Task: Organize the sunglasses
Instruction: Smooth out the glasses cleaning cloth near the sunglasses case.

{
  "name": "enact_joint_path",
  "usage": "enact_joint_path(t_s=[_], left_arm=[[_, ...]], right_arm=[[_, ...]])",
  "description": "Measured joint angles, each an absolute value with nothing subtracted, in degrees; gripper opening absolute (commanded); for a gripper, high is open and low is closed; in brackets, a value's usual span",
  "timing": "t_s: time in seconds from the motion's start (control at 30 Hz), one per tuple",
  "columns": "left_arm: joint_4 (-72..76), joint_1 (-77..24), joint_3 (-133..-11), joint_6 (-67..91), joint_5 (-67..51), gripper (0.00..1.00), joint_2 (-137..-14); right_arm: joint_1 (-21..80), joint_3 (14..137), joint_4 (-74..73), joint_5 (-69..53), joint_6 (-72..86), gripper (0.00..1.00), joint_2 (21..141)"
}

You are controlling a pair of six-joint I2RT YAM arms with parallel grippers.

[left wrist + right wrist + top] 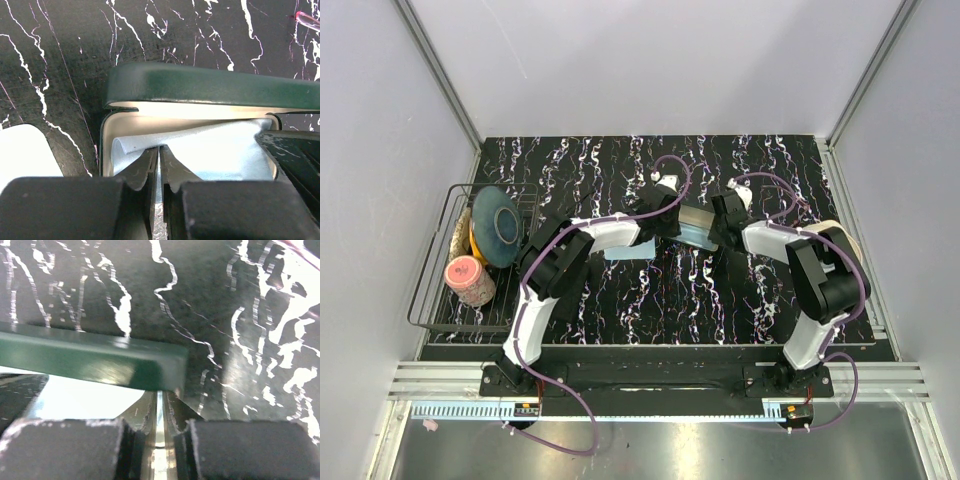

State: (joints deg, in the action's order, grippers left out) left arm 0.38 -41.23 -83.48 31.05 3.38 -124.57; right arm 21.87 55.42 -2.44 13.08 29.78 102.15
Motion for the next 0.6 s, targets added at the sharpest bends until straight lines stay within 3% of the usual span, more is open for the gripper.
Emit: enact_joint_path(t_s=[0.2, 0.3, 0.37, 0.4, 0.53, 0.57, 0.6], left_arm=[[0.1, -41.2, -83.6, 31.4, 3.3, 0.13, -124.6], [-0.4, -41.2, -84.0, 31.2, 3.2, 0.24, -124.6], [-0.8, -41.3, -84.4, 30.7, 3.0, 0.33, -124.6], [-0.9, -41.3, -84.4, 30.3, 2.9, 0.39, -124.6], [-1.8, -41.2, -84.8, 28.9, 2.8, 0.68, -123.9], [-2.2, -41.2, -84.8, 28.5, 2.9, 0.82, -123.4], [-3.2, -41.2, -84.8, 28.3, 3.1, 0.85, -122.6]], right_arm=[[21.9, 54.5, -6.2, 16.4, 30.9, 0.22, 99.2], [22.0, 54.5, -8.2, 17.1, 30.9, 0.29, 97.3], [21.9, 54.5, -10.2, 17.4, 30.9, 0.37, 95.5], [21.9, 54.7, -11.1, 17.6, 30.9, 0.46, 94.6], [21.1, 57.0, -15.2, 19.0, 30.2, 0.65, 91.3], [20.6, 57.6, -15.6, 19.1, 29.8, 0.68, 90.7], [19.7, 58.2, -16.1, 19.2, 29.3, 0.73, 90.2]])
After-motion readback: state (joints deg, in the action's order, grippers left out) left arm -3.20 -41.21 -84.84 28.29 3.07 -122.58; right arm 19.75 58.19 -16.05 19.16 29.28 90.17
